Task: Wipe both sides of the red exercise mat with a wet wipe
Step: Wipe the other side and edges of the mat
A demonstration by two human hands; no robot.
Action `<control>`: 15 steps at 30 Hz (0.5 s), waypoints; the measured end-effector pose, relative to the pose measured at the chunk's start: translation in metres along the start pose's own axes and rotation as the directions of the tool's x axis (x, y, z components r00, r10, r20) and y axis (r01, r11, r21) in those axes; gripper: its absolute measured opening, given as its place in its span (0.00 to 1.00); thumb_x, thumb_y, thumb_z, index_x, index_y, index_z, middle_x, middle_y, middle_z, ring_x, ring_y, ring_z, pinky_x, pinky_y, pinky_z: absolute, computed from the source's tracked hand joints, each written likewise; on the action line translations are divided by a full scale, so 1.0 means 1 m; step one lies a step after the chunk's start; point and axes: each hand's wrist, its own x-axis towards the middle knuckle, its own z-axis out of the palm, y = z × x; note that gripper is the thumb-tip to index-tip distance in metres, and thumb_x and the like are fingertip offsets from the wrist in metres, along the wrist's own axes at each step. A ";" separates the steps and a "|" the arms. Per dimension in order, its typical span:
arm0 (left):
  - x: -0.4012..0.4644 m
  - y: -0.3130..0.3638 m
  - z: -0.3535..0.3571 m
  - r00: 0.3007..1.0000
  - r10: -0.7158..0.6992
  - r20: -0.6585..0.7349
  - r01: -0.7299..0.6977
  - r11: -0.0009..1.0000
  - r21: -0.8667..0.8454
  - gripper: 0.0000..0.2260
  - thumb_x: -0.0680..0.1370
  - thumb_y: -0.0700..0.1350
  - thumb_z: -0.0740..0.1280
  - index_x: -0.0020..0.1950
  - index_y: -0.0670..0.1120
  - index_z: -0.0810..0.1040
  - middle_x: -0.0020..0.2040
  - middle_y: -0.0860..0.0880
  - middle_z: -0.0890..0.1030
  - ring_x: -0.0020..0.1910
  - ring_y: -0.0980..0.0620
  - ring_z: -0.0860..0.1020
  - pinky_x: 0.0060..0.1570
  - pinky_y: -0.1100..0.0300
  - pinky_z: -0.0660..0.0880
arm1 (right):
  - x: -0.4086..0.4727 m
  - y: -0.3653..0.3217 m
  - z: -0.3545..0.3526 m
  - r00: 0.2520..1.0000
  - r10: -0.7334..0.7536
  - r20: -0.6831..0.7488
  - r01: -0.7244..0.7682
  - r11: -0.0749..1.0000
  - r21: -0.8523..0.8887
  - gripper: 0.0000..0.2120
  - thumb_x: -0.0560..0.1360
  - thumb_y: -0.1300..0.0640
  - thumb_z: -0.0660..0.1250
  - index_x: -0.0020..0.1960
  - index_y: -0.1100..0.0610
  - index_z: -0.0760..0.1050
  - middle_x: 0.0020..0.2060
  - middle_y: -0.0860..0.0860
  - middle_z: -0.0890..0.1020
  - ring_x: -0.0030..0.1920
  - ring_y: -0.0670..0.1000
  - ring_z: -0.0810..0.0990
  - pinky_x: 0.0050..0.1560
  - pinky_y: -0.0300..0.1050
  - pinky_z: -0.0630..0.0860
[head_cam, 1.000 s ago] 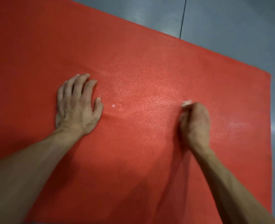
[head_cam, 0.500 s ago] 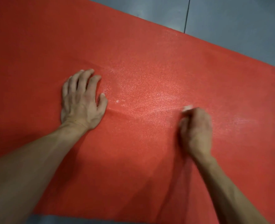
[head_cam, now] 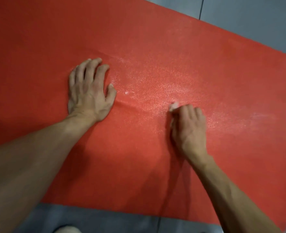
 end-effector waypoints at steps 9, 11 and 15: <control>0.000 0.000 -0.002 1.000 0.013 -0.016 -0.013 1.000 -0.003 0.22 0.78 0.53 0.61 0.71 0.47 0.73 0.74 0.46 0.71 0.76 0.43 0.65 0.74 0.42 0.60 | -0.104 -0.101 0.002 0.785 -0.597 0.163 0.578 0.802 0.154 0.17 0.82 0.57 0.58 0.69 0.59 0.70 0.45 0.49 0.72 0.43 0.53 0.70 0.44 0.50 0.65; 0.000 0.000 -0.001 1.000 0.010 -0.012 -0.010 1.000 0.006 0.22 0.78 0.53 0.61 0.71 0.47 0.73 0.75 0.47 0.71 0.76 0.43 0.65 0.74 0.42 0.60 | -0.080 -0.075 0.001 0.790 -0.593 0.157 0.587 0.805 0.086 0.17 0.81 0.55 0.63 0.69 0.56 0.71 0.44 0.49 0.72 0.43 0.54 0.69 0.42 0.52 0.64; 0.000 -0.001 -0.001 1.000 0.007 0.007 -0.007 1.000 0.003 0.23 0.79 0.54 0.60 0.72 0.47 0.72 0.75 0.47 0.70 0.76 0.43 0.64 0.75 0.43 0.59 | -0.001 -0.012 0.000 1.000 -0.011 0.018 0.012 0.999 -0.046 0.08 0.80 0.55 0.61 0.55 0.57 0.75 0.44 0.55 0.75 0.44 0.58 0.70 0.44 0.51 0.59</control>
